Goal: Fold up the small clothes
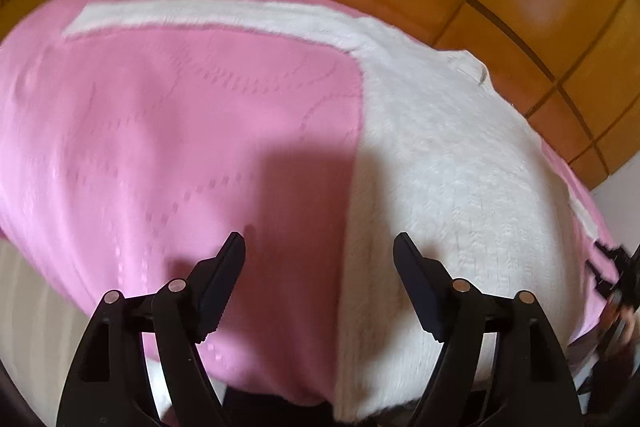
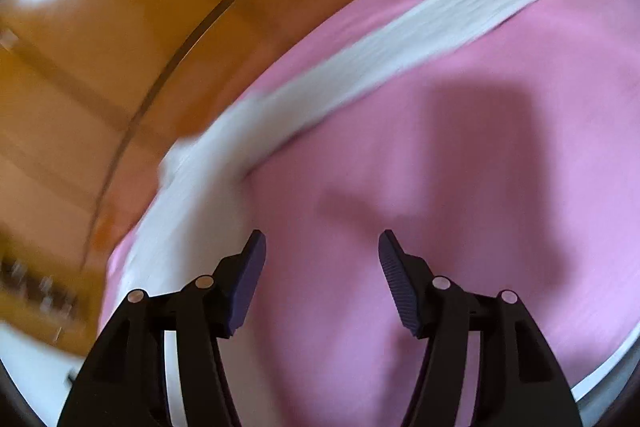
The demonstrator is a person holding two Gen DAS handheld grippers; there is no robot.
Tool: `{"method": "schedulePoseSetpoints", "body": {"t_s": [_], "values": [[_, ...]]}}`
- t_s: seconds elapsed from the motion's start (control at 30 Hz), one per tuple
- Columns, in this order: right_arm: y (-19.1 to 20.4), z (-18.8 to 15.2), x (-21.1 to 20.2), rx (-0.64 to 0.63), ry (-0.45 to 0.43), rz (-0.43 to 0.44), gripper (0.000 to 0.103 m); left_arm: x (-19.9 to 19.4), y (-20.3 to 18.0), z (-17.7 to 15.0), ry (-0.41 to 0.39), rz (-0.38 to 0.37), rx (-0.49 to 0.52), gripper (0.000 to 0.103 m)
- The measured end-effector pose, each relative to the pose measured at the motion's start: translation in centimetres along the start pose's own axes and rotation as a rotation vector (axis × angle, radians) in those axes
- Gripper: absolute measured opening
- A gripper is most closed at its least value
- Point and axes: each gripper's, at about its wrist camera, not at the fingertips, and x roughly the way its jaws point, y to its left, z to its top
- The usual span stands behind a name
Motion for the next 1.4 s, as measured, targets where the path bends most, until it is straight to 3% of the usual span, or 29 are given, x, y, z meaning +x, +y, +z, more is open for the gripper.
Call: {"method": "schedulePoseSetpoints", "body": {"t_s": [0.07, 0.17, 0.23, 0.3, 0.33, 0.37, 0.6, 0.77, 0.87, 0.93, 0.97, 1.0, 1.13, 1.23, 1.4], "values": [[2.0, -3.7, 1.1, -0.060, 0.099, 0.051, 0.057, 0.3, 0.3, -0.6, 0.014, -0.022, -0.008, 0.075], [4.0, -8.1, 1.6, -0.139, 0.176, 0.054, 0.053, 0.3, 0.0, -1.3, 0.006, -0.029, 0.033, 0.074], [4.8, -10.1, 1.5, -0.185, 0.198, 0.051, 0.044, 0.3, -0.4, -1.4, 0.008, -0.038, 0.058, 0.058], [5.4, -11.3, 1.6, -0.209, 0.232, 0.044, 0.011, 0.4, -0.7, -1.6, 0.021, -0.051, 0.084, 0.030], [5.6, -11.6, 1.7, -0.219, 0.242, 0.033, 0.011, 0.4, -0.9, -1.7, 0.029, -0.066, 0.103, 0.021], [6.0, -11.9, 1.6, -0.238, 0.234, 0.012, 0.010, 0.4, -0.9, -1.7, 0.035, -0.078, 0.116, 0.006], [8.6, -11.5, -3.1, -0.356, 0.156, 0.021, 0.007, -1.9, -0.2, -2.1, 0.025, -0.095, 0.134, 0.002], [6.0, -13.7, -0.8, -0.335, 0.265, -0.073, 0.007, -1.3, 0.2, -3.7, 0.085, -0.061, 0.143, 0.002], [5.4, -13.5, -0.4, -0.302, 0.273, -0.056, 0.013, -1.7, -0.4, -3.0, 0.066, -0.021, 0.158, 0.007], [4.3, -11.7, -1.4, -0.270, 0.232, -0.035, 0.035, -2.4, -1.5, -2.0, 0.013, 0.017, 0.197, 0.051], [3.6, -10.7, -1.8, -0.246, 0.192, -0.040, 0.062, -2.8, -2.1, -1.3, -0.041, 0.023, 0.200, 0.083], [2.8, -9.4, -2.2, -0.208, 0.146, -0.045, 0.068, -3.0, -2.4, -0.9, -0.075, 0.014, 0.195, 0.084], [-2.2, -2.6, -2.9, 0.010, -0.047, -0.115, 0.066, -1.6, -5.5, 1.6, -0.112, -0.042, 0.210, 0.084], [-6.8, 2.5, -3.0, 0.176, -0.168, -0.178, 0.055, -0.1, -8.8, 2.7, -0.104, -0.081, 0.268, 0.084], [-13.4, 9.3, -1.6, 0.429, -0.292, -0.184, 0.039, 3.2, -13.5, 3.1, -0.053, -0.054, 0.387, 0.084]]}}
